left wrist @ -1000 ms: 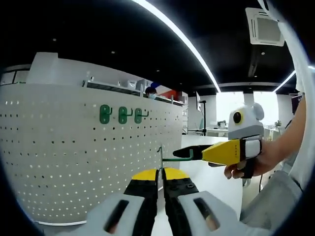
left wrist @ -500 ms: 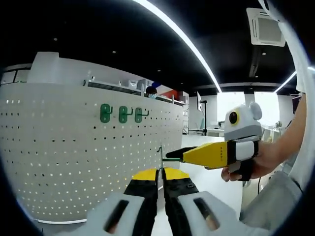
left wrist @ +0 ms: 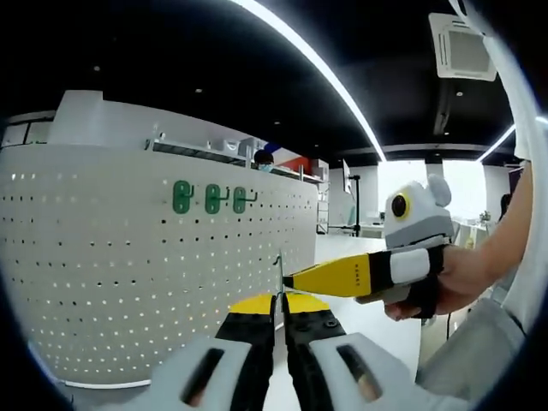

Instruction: Insert the hook assembly into the mounting plate slot until the hook locks in place.

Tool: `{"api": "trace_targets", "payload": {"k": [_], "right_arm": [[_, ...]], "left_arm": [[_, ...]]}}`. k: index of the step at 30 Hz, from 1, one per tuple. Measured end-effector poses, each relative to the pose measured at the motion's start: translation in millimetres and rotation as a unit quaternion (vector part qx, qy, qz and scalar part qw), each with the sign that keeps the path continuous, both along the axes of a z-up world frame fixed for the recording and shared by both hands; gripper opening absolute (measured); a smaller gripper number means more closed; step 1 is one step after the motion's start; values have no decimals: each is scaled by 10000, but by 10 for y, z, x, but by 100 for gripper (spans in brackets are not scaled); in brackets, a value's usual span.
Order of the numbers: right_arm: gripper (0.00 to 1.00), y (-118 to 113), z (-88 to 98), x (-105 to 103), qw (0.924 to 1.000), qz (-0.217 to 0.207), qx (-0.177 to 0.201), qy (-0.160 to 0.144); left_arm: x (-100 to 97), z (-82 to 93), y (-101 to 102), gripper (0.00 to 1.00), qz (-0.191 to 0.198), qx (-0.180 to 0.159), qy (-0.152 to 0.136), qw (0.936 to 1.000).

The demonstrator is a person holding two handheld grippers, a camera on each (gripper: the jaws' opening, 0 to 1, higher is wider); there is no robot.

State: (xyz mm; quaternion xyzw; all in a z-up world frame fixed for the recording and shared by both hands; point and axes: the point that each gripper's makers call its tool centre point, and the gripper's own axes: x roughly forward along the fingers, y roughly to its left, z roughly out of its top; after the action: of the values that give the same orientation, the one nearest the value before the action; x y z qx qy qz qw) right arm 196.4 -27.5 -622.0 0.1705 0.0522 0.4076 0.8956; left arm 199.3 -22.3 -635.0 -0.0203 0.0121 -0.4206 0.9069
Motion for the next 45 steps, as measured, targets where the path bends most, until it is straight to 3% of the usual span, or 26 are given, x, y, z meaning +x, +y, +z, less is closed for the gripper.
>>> {"api": "trace_targets", "payload": {"k": [11,33,45], "right_arm": [[3,35,-16,7,10000,-28,-9,64],[1,16,-9,40,9976,-227,493,425],[0,25,-27,38,9980,-243,417,404]], "left_arm": [[2,-8,1,3,87,-40,27,10000],[16,-9,5,3,241,-124,65,9996],[21,-35,7,3,232,-132,111,9996]]}}
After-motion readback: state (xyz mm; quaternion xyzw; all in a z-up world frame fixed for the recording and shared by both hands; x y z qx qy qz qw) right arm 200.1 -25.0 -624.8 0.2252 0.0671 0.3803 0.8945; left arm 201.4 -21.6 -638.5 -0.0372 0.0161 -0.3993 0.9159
